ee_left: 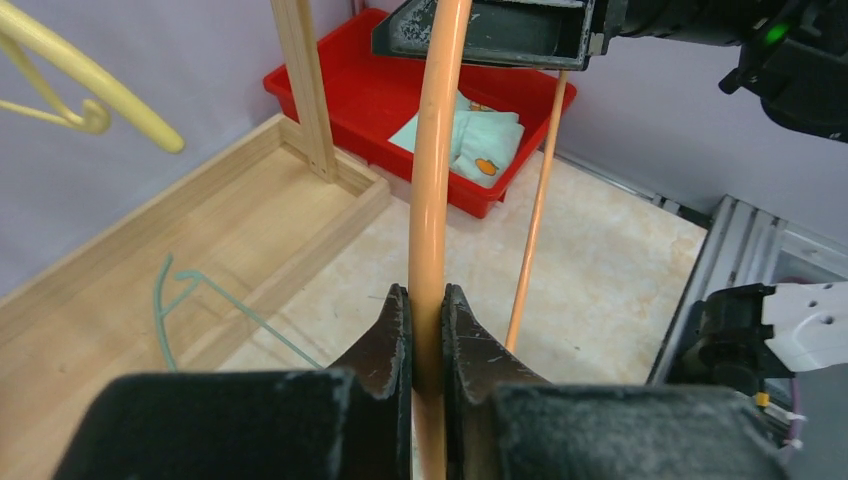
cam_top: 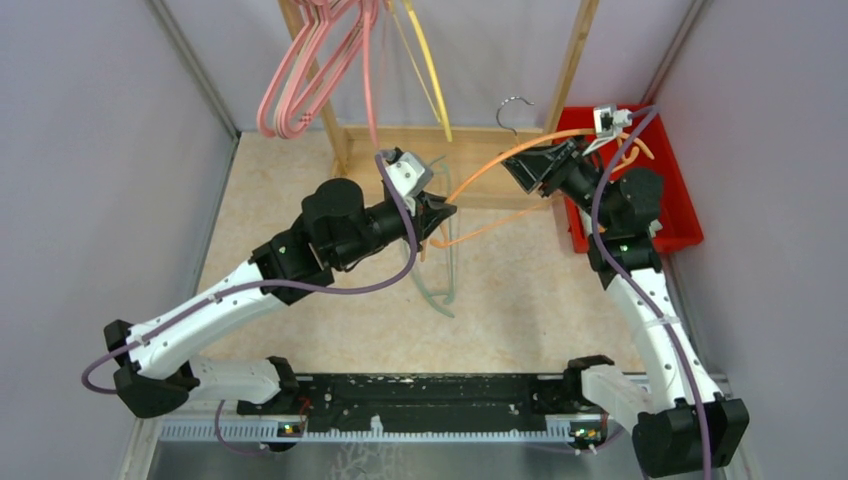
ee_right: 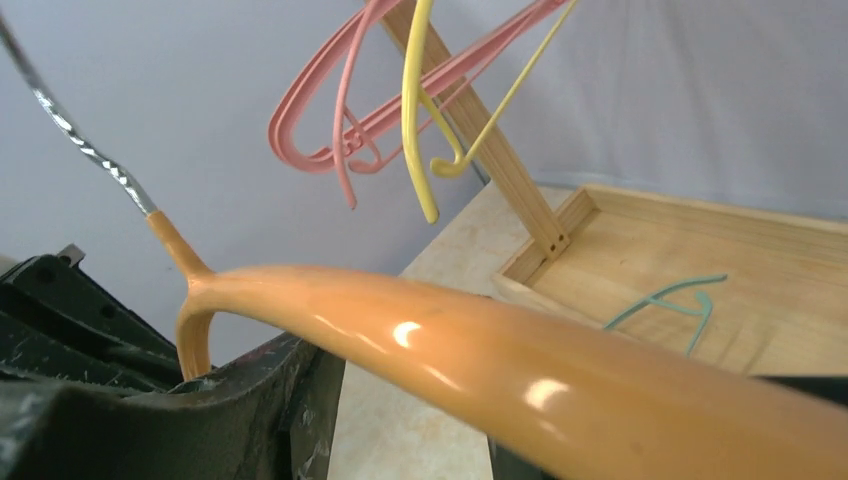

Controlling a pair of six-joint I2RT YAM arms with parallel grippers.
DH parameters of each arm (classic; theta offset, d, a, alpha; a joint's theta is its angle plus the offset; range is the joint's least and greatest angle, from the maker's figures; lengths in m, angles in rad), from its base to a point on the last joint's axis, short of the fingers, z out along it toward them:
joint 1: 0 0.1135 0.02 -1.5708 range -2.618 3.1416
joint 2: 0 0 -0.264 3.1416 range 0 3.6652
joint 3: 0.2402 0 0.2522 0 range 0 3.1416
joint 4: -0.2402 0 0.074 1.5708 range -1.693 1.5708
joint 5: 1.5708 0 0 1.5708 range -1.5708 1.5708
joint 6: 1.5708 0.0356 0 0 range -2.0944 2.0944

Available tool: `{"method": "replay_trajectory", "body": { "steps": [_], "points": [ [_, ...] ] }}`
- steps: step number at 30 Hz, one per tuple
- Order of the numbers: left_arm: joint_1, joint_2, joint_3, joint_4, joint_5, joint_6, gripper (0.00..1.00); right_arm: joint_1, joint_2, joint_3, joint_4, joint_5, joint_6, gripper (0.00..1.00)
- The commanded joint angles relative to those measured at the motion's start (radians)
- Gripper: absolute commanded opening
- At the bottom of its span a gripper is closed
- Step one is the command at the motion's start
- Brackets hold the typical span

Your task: Organize the hangers

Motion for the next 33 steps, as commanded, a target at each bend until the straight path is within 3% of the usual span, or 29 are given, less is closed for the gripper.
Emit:
{"method": "replay_trajectory", "body": {
  "steps": [1,7,11,17,19,22,25,33],
  "points": [
    [-0.018,-0.008,0.001,0.109,0.126,-0.04,0.0,0.003,0.001,0.024,0.056,-0.081,0.007,0.49],
    [-0.018,0.043,0.053,0.063,-0.044,0.004,0.0,0.003,-0.149,0.054,-0.01,-0.197,0.051,0.55],
    [-0.018,0.105,0.103,0.026,-0.203,0.061,0.0,0.003,-0.268,0.131,-0.201,-0.201,-0.037,0.67],
    [-0.019,0.173,0.182,0.012,-0.369,0.12,0.0,0.003,-0.36,0.175,-0.343,-0.257,-0.073,0.69],
    [-0.019,0.185,0.211,0.004,-0.43,0.15,0.0,0.003,-0.388,0.195,-0.456,-0.193,-0.143,0.69],
    [-0.018,0.184,0.236,0.008,-0.493,0.194,0.0,0.003,-0.424,0.255,-0.7,0.088,-0.293,0.69],
    [-0.019,0.196,0.305,-0.007,-0.573,0.239,0.0,0.003,-0.418,0.274,-0.807,0.252,-0.378,0.7],
    [-0.04,0.21,0.4,-0.001,-0.718,0.349,0.0,0.003,-0.398,0.228,-0.785,0.274,-0.366,0.71]
  ]
}}
